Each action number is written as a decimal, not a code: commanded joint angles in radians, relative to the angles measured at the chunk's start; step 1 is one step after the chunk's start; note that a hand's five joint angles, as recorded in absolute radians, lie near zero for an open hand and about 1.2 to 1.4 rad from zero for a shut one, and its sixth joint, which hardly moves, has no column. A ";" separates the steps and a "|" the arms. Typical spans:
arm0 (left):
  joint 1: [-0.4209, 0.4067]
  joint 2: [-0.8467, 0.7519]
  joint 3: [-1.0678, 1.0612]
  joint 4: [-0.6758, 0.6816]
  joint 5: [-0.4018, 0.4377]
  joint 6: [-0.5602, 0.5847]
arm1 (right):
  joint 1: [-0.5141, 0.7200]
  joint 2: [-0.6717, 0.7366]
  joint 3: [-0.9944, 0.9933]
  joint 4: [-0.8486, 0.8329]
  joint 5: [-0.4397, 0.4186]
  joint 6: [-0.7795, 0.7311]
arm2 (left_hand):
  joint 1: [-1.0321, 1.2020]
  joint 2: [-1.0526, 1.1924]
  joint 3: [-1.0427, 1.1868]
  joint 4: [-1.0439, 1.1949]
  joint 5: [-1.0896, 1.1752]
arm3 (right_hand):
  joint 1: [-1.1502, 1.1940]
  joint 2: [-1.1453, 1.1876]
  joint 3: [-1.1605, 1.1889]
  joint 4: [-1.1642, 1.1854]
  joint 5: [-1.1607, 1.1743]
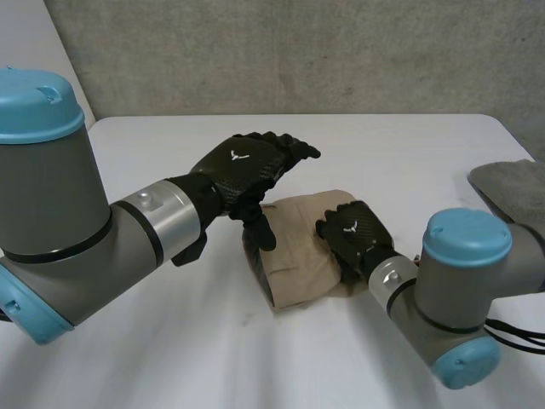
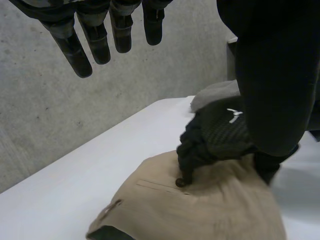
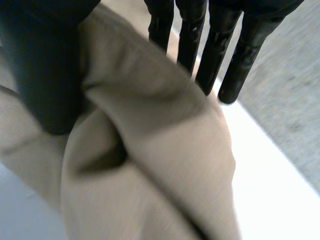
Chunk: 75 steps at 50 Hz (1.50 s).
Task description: Fold the laundry.
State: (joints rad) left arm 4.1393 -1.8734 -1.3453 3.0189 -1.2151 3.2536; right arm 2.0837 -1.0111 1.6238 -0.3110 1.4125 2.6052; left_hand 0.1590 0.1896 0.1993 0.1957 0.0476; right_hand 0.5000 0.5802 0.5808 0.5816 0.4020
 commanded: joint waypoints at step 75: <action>0.010 0.020 -0.025 0.015 0.002 -0.002 | -0.137 0.057 -0.116 0.026 -0.075 -0.040 | 0.016 -0.015 -0.025 -0.021 -0.048 | 0.896 0.816 0.815 0.815 0.820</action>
State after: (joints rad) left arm 4.1445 -1.8716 -1.3572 3.0316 -1.2136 3.2520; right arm 2.0234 -0.9349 1.5111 -0.2887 1.3456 2.5931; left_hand 0.1590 0.1896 0.1993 0.1957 0.0476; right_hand 0.6929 1.1445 1.1091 1.1873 0.5247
